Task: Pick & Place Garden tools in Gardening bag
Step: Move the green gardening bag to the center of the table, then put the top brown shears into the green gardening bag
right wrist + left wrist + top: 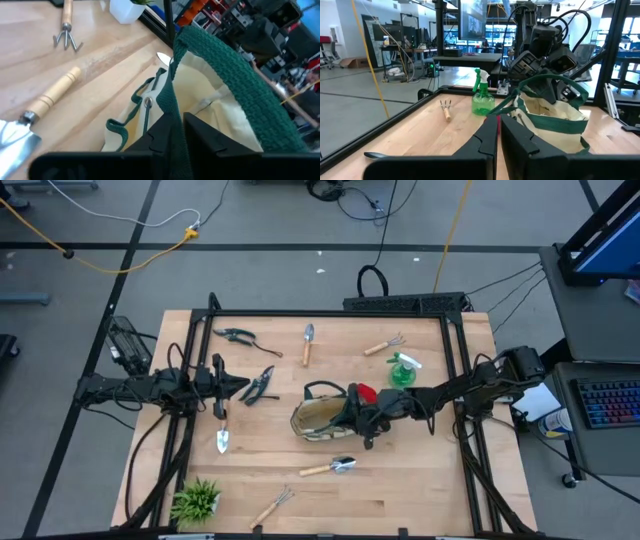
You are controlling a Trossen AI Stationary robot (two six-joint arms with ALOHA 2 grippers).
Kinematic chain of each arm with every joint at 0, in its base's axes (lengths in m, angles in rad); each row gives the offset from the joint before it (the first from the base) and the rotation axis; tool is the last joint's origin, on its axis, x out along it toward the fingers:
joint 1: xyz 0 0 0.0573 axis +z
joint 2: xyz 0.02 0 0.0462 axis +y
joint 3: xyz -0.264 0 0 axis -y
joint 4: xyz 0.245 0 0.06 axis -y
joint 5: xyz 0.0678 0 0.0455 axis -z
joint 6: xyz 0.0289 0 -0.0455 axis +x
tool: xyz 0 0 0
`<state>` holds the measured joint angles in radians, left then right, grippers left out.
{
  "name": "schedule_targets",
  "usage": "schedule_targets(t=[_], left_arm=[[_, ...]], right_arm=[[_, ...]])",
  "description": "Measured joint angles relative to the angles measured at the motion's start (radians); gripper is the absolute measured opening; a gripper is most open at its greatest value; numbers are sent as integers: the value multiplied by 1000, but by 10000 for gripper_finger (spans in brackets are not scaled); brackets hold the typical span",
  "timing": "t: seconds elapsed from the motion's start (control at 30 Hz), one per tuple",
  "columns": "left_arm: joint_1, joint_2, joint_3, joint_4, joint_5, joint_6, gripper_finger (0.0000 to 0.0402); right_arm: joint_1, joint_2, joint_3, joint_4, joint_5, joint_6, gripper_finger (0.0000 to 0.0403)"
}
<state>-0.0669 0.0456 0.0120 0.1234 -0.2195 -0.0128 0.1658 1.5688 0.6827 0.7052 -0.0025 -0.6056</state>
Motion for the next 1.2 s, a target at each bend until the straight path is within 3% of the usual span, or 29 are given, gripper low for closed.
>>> schedule_targets(t=[0.37,1.2], left_arm=[[0,0,0,0,0,0,26],[0,0,0,0,0,0,26]], right_arm=[[7,-7,0,41,-2,15,108],[134,-7,0,106,1,-30,106]])
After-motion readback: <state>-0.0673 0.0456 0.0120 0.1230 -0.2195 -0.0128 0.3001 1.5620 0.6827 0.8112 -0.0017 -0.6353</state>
